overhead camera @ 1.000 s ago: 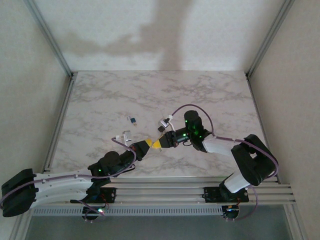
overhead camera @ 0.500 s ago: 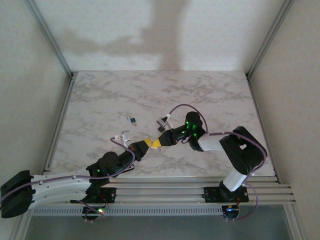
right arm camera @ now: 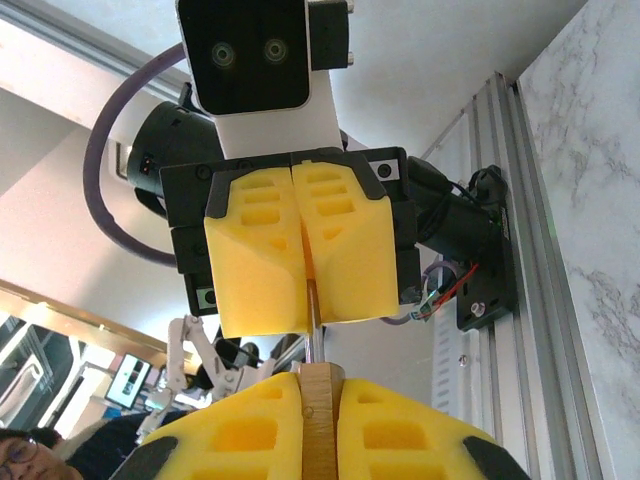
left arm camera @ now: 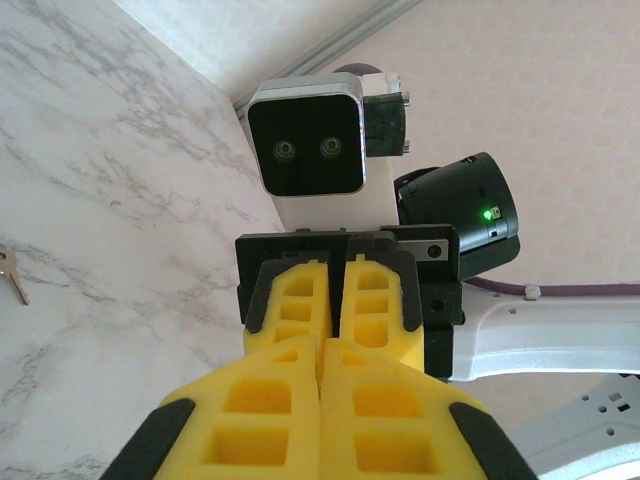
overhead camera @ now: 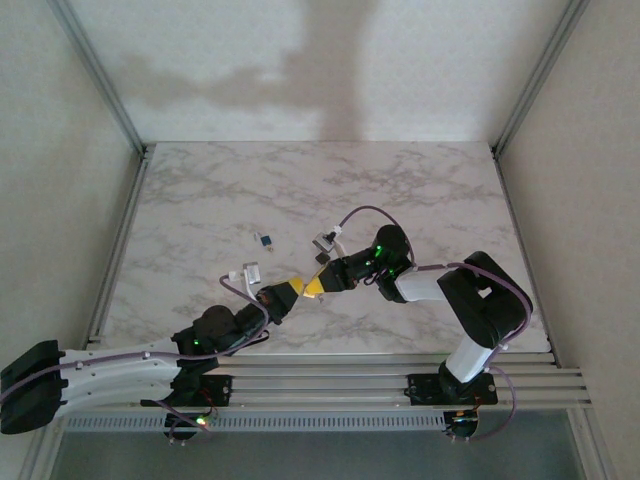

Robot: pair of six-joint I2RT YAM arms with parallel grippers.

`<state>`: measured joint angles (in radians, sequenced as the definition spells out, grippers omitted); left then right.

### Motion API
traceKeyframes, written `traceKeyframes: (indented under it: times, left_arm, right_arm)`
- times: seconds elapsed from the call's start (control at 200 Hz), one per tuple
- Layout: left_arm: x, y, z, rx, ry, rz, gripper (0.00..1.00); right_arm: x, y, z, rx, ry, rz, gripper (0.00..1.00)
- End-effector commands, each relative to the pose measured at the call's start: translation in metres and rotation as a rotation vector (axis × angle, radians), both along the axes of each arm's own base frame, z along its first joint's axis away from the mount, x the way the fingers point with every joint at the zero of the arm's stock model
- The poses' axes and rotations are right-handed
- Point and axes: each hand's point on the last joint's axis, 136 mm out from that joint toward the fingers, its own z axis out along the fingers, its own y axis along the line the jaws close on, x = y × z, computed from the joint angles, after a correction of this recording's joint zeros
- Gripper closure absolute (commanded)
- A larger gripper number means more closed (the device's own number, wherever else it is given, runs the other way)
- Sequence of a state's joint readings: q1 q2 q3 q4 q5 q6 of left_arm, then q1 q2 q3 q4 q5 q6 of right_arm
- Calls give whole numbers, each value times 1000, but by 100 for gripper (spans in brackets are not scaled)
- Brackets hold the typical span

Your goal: Lock with the key

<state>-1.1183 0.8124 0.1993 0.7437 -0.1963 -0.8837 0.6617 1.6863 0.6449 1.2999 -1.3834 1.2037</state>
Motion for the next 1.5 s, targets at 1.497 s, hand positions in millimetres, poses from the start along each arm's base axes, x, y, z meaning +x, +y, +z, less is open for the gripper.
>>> traceKeyframes:
  times: [1.497]
  left_arm:
    - [-96,-77,29,20,-124,-510,100]
  right_arm:
    - [-3,26,42,26,-206,-202,100]
